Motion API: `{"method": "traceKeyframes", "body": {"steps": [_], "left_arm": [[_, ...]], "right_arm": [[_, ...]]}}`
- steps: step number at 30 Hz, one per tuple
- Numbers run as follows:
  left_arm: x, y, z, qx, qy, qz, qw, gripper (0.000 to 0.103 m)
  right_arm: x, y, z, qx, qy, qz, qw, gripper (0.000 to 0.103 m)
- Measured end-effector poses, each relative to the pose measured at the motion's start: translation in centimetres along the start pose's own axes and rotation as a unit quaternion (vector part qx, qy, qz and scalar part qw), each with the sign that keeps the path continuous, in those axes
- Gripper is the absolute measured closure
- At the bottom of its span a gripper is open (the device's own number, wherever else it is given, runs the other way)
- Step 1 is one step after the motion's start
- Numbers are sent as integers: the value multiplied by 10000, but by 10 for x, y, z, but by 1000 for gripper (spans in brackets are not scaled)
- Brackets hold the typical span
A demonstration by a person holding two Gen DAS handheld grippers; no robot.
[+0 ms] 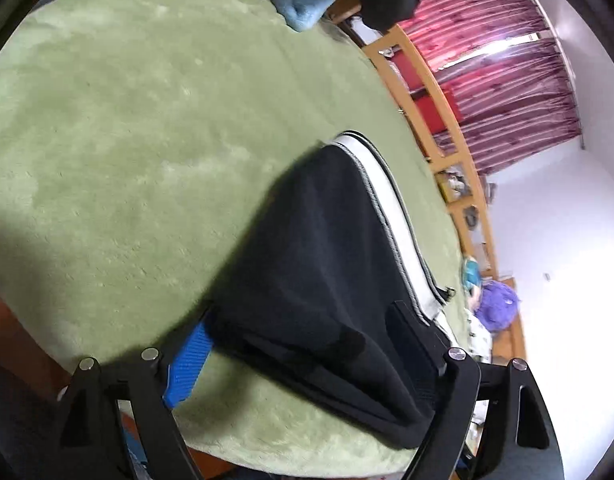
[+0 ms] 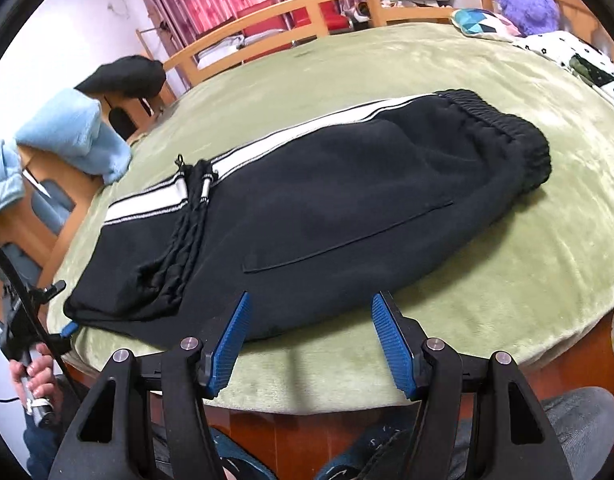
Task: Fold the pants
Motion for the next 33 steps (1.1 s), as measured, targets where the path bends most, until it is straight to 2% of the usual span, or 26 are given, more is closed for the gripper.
{"method": "traceKeyframes", "body": {"steps": [2,3,5,7,8,9,10,13,14,16,20,22,23,25,29,30,31,32,33], "left_arm": [[-6,0,-8,-23,-138,-112,9998,20],[-10,1,-16,9,-344,-170,9993,21],[-16,3,-30,67,-676,-367,9970,35],[-26,5,-34,16,-1158,-719,9907,58],[-32,4,-32,10,-1226,-861,9887,63],[-34,-2,-26,5,-1198,-977,9880,82],[-47,-6,-18,-33,-1113,-1112,9875,84],[-103,-10,2,-265,-1044,-1706,9794,86],[-133,-7,6,-343,-1054,-2109,9712,86],[-201,7,11,-538,-1110,-2925,9483,86],[-316,53,2,-520,-714,-3848,9188,87],[-361,76,-10,-460,-562,-4165,9062,87],[-391,97,-26,-391,-426,-4385,8969,87],[-433,133,-54,-185,-219,-4634,8857,87],[-488,208,-110,418,278,-4964,8667,86],[-496,228,-124,697,483,-5061,8583,83],[-494,244,-127,962,678,-5090,8527,70],[-496,253,-135,1193,900,-4997,8532,66],[-493,258,-138,1322,1074,-4864,8570,54]], "right_arm": [[-3,1,3,-28,24,57,10000,40],[-3,2,3,-36,60,84,9999,40],[-3,5,3,-18,67,93,9999,40],[-2,8,1,10,110,79,9999,40],[-3,10,1,14,178,62,9998,40],[-6,11,2,9,231,30,9997,40],[-9,12,4,-1,267,-14,9996,40],[-26,8,15,-131,333,-153,9992,40],[-30,5,18,-174,356,-175,9991,40],[-47,-5,28,-337,409,-254,9983,40],[-82,-21,50,-664,518,-397,9957,40],[-103,-26,61,-776,637,-488,9937,40],[-114,-27,65,-814,679,-538,9929,40],[-136,-27,76,-858,782,-692,9908,40],[-173,-16,90,-815,1033,-910,9871,40],[-179,-13,91,-808,1084,-957,9862,40],[-190,-9,92,-772,1122,-1055,9851,40],[-196,-9,92,-735,1123,-1110,9847,40],[-203,-7,91,-685,1123,-1173,9844,40]]}}
Point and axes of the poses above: each gripper's, at about its wrist camera, not at the fingertips, and z roughly against the way its jaws point, x to its left, y to its underside, the point moved 3 cm from there along -z, roughly the way its jaws point, and after that the axes turned 3 degrees about y, right-handed, at the moved point
